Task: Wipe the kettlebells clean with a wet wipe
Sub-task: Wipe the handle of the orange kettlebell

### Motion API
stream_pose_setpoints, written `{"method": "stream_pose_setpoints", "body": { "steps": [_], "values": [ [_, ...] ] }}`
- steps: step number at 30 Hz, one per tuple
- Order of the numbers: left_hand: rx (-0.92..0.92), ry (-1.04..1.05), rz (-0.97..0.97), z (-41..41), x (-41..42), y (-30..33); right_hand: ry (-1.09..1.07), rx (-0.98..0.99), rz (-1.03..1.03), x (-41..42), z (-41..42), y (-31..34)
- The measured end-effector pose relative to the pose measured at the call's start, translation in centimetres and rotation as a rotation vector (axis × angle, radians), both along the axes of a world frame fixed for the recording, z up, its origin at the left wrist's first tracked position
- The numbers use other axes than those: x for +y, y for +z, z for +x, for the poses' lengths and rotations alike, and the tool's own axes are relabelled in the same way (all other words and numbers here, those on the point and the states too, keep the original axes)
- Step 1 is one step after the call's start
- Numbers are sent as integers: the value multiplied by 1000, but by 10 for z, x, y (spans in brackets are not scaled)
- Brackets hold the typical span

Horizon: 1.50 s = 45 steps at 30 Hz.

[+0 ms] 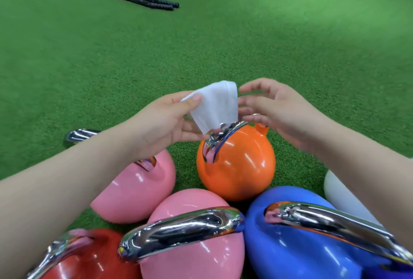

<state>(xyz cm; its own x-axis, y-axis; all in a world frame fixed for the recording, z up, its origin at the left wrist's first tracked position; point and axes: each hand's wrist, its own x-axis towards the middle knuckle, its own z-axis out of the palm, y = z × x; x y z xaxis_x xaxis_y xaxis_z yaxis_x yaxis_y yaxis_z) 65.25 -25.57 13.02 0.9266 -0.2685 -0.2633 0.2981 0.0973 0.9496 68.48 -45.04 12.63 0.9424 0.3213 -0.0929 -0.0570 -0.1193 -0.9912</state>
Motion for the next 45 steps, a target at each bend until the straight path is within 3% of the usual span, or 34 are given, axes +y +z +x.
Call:
{"method": "stream_pose_setpoints", "body": {
  "steps": [2,4,8,14,16,18,21,24,26,28,32,35,37,41,45],
  "values": [
    [131,38,-144,-6,-2,4,89,-119,-11,-3,-3,2],
    [234,62,-244,-11,-4,7,140,-373,-214,-6,-5,2],
    [307,77,-289,-20,-7,8,92,-687,-407,-8,-12,5],
    [466,-36,-166,-26,-3,-4,-2,-461,-251,-1,-11,19],
    [550,-108,-104,-29,1,-9,-17,-429,-356,4,-7,19],
    [557,-141,101,-31,3,-15,-15,-442,-497,10,-1,15],
    [302,60,557,-32,4,-24,-36,-459,-687,17,10,8],
    [-220,357,770,-29,0,-26,-42,-448,-789,20,18,-1],
    [-529,328,823,-23,-13,-18,-59,-458,-823,19,23,-8],
    [-671,139,971,-12,-32,-19,-79,-479,-841,18,28,-13],
    [-517,-72,1185,21,-71,-40,-155,-550,-841,5,35,-24],
    [-556,-132,1486,34,-92,-46,-283,-563,-791,-14,38,-30],
    [-599,-110,1576,40,-98,-45,-373,-518,-769,-25,38,-33],
    [-654,-68,1544,44,-97,-48,-458,-330,-690,-39,32,-35],
    [-647,-21,1391,41,-84,-56,-521,51,-353,-42,17,-39]
  ]
}}
